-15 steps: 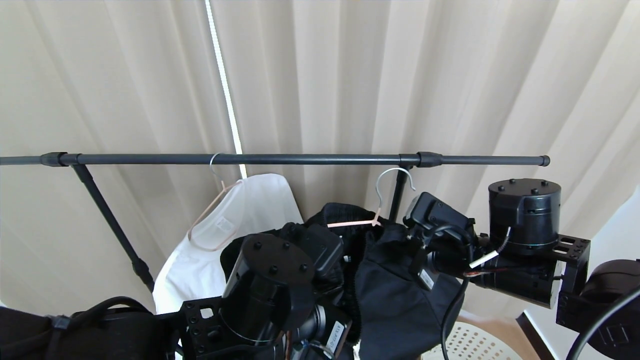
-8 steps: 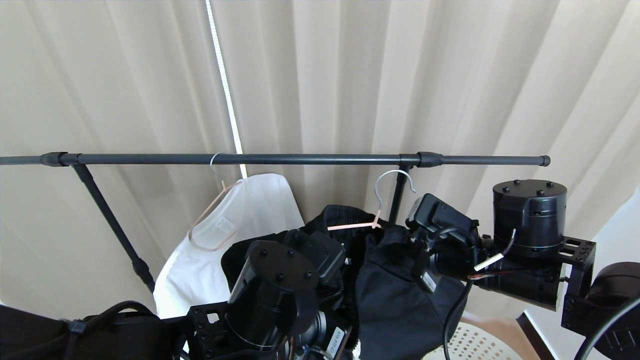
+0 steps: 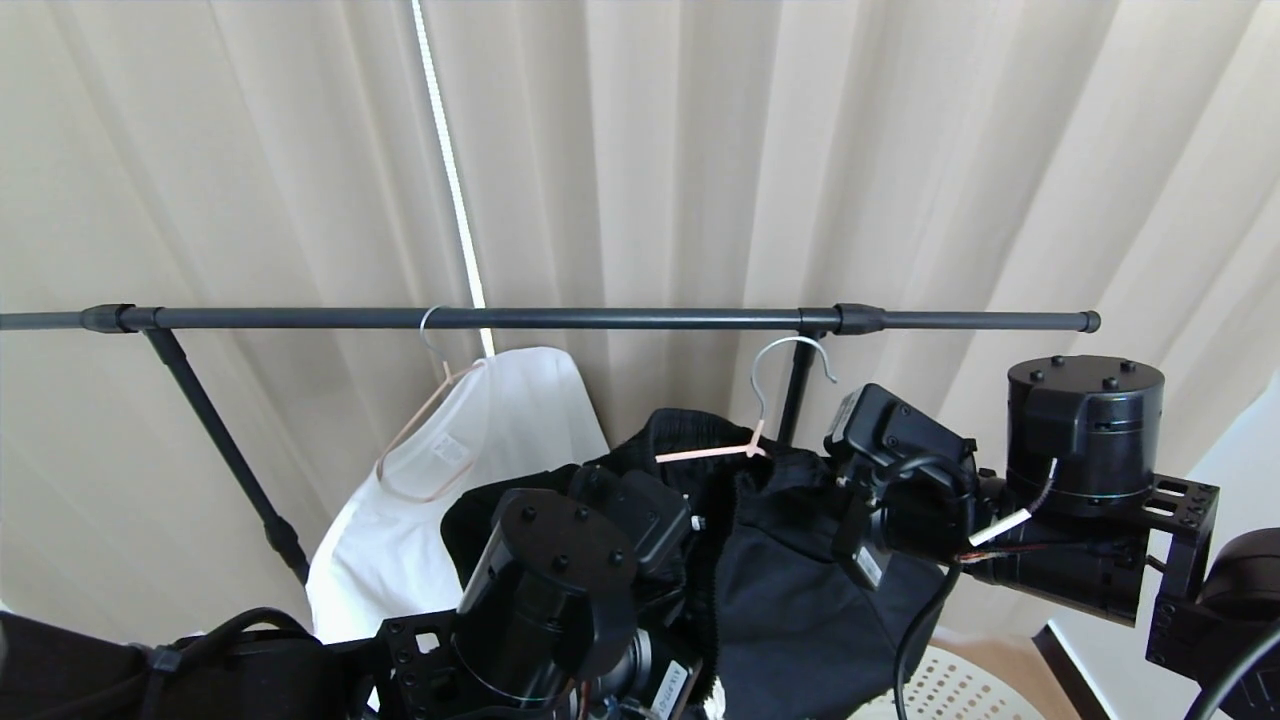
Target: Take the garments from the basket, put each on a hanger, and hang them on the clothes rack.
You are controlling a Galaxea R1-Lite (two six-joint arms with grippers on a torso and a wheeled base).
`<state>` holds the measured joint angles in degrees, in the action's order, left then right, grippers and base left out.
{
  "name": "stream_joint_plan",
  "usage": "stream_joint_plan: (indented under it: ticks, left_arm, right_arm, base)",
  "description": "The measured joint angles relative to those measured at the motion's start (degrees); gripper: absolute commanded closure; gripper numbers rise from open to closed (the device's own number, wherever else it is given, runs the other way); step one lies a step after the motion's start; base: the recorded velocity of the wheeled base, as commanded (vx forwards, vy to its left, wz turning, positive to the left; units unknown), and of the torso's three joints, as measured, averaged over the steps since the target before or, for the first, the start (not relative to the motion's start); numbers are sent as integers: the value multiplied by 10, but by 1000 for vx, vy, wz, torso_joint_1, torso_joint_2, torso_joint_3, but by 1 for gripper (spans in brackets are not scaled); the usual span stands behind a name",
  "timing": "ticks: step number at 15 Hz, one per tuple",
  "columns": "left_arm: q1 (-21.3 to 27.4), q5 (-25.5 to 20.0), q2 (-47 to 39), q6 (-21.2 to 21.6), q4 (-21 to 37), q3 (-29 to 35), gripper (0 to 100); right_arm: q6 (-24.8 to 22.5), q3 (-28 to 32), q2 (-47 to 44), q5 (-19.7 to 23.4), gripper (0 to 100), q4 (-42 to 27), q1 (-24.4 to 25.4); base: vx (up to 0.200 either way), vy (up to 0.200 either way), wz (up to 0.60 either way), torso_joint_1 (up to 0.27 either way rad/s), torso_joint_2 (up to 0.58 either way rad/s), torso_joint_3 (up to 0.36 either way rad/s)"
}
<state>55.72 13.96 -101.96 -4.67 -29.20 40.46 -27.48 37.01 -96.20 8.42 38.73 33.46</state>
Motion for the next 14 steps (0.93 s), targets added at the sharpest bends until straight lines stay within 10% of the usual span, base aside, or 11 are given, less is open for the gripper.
stream_joint_plan:
  ticks: [14]
  left_arm:
    - [12,-3,31,23,-181,-104,0]
  right_arm:
    - [0,1,-4,0,100,0,4]
  base:
    - [0,0,0,0,0,0]
